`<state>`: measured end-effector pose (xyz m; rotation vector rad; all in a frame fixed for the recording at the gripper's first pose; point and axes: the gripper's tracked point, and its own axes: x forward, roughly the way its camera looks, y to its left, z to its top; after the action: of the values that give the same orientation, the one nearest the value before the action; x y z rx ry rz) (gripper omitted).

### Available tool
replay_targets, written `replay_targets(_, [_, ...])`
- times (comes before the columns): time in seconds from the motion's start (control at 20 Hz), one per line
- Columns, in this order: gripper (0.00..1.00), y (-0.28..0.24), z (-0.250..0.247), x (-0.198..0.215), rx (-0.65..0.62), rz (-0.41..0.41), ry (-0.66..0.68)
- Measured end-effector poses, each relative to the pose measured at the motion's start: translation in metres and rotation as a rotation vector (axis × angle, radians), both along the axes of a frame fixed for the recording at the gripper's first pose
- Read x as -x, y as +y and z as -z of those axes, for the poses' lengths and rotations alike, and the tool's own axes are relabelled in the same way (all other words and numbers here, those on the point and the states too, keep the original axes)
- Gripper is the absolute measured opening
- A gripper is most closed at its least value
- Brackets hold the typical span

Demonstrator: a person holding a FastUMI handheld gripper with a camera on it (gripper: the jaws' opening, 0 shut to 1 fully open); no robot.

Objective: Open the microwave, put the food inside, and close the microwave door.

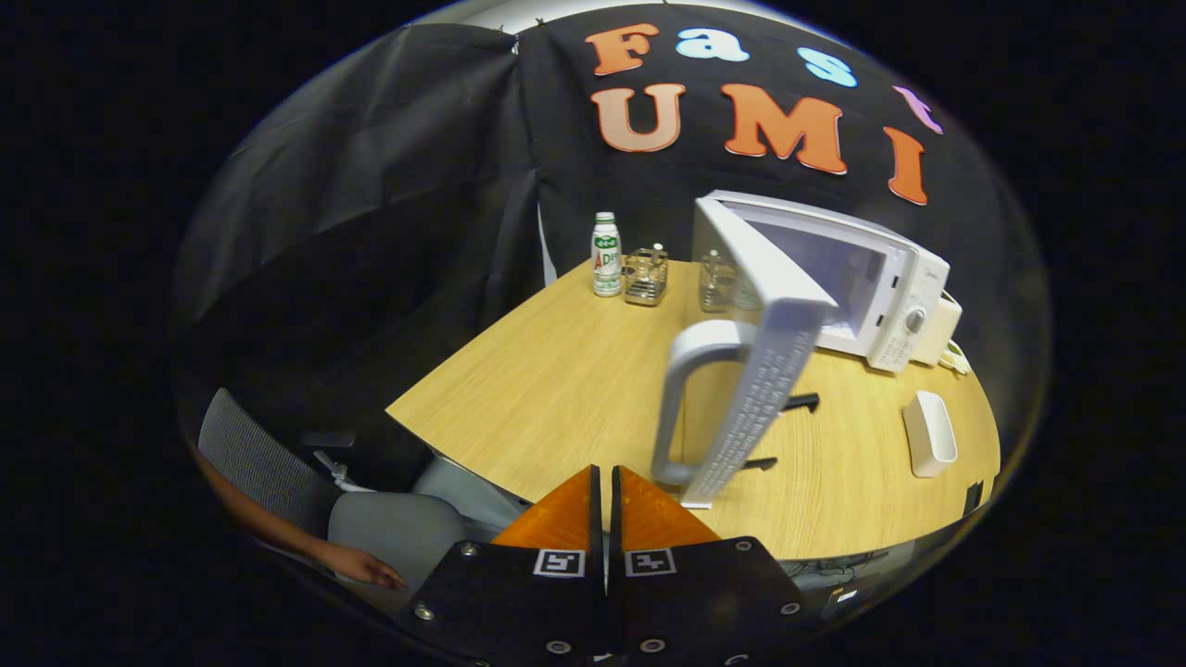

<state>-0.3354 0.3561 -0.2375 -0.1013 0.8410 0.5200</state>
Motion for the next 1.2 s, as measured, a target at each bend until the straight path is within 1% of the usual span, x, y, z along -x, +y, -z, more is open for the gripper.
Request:
replay_targets(0.15, [0.01, 0.021, -0.002, -0.018, 0.032, -0.049, -0.057])
replay_targets(0.25, [0.01, 0.026, 0.003, -0.032, 0.067, -0.056, -0.091])
replay_targets(0.35, [0.01, 0.02, 0.009, -0.044, 0.099, -0.046, -0.107])
replay_targets(0.55, [0.01, 0.004, 0.015, -0.062, 0.088, -0.006, -0.101])
replay_targets(0.6, [0.01, 0.002, 0.025, -0.067, 0.088, 0.002, -0.093])
replay_targets(0.7, [0.01, -0.02, 0.024, -0.073, 0.148, 0.028, -0.096])
replay_targets(0.75, [0.01, -0.032, 0.027, -0.08, 0.166, 0.054, -0.097])
replay_targets(1.0, [0.01, -0.088, 0.031, -0.12, 0.165, 0.202, -0.073])
replay_targets(1.2, [0.01, -0.132, 0.032, -0.151, 0.133, 0.304, -0.06])
